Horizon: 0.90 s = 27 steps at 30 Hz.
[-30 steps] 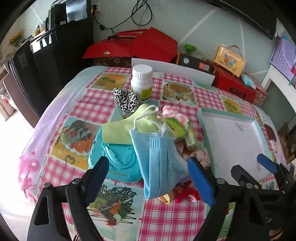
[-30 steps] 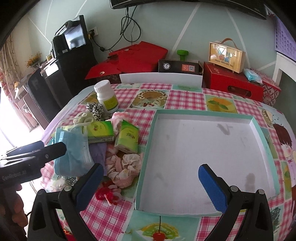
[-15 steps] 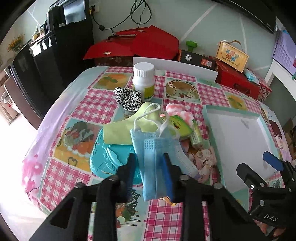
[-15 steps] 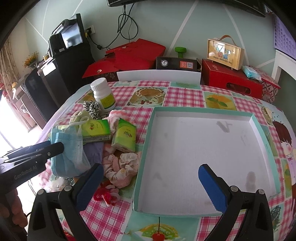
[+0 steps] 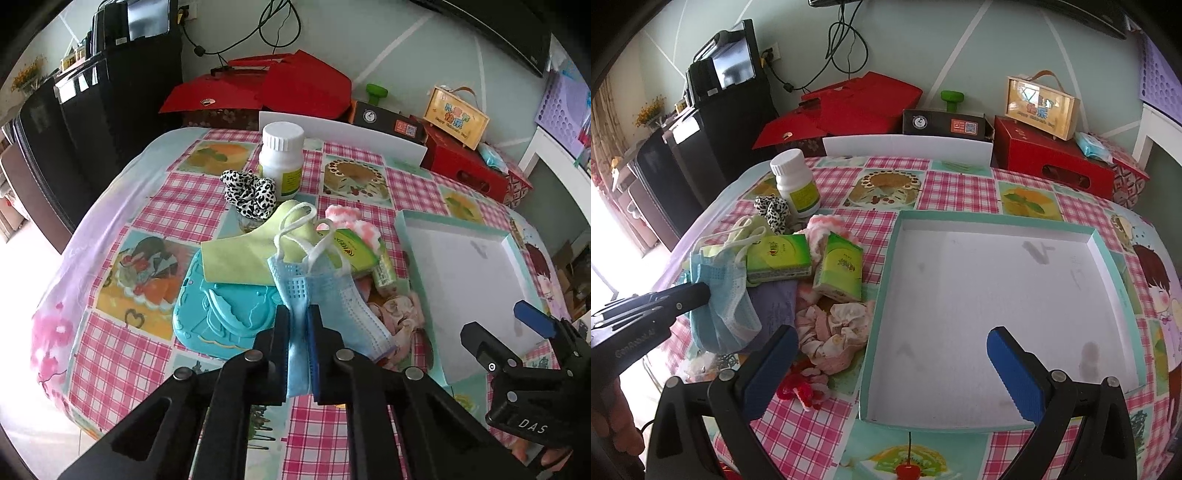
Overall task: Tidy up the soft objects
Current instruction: 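Grasp the blue face mask by its ear loops with the left gripper, then lift the blue mask with the left gripper while the right gripper approaches the green tissue pack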
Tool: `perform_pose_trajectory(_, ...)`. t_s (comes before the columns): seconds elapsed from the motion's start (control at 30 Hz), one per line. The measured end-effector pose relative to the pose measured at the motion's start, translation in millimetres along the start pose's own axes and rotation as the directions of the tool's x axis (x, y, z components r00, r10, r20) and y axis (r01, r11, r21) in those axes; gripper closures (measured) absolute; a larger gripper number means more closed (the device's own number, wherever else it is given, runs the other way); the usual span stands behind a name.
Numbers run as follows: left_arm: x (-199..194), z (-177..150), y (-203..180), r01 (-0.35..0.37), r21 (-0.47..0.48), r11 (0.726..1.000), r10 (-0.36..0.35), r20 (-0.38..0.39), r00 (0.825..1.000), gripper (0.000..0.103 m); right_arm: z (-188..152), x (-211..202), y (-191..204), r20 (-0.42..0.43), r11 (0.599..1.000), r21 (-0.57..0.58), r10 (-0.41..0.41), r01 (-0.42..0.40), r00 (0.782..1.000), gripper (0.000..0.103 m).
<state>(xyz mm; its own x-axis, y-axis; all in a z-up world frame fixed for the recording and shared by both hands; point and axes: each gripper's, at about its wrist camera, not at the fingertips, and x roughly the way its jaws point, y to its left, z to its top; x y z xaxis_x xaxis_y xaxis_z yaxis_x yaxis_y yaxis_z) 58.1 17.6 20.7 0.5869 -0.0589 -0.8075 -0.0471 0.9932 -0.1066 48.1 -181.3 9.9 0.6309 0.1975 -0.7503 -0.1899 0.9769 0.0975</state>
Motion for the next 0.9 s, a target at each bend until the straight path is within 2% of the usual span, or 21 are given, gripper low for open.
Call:
perform_pose_trajectory(0.27, -6, 2, 7, 0.069, -0.031, 0.997, -0.068, 0.013, 0.998, 0.096, 4, -3, 8, 0.004, 1.0, -0.018, -0.003, 0.003, 1.0, 0.0)
perform_pose_trajectory(0.57, -20, 7, 11, 0.152, -0.044, 0.987, -0.15, 0.052, 0.987, 0.097, 9, -9, 13, 0.011, 1.0, -0.024, -0.016, 0.016, 1.0, 0.0)
perform_pose_trajectory(0.77, -49, 17, 22, 0.201, -0.056, 0.978, -0.192, 0.139, 0.972, 0.097, 16, -15, 19, 0.026, 0.999, -0.033, -0.019, 0.02, 0.999, 0.0)
perform_pose_trajectory(0.9, -69, 25, 36, 0.21, -0.078, 0.975, -0.191, 0.202, 0.961, 0.097, 24, -18, 24, 0.038, 0.999, -0.043, 0.0, 0.002, 0.999, 0.0)
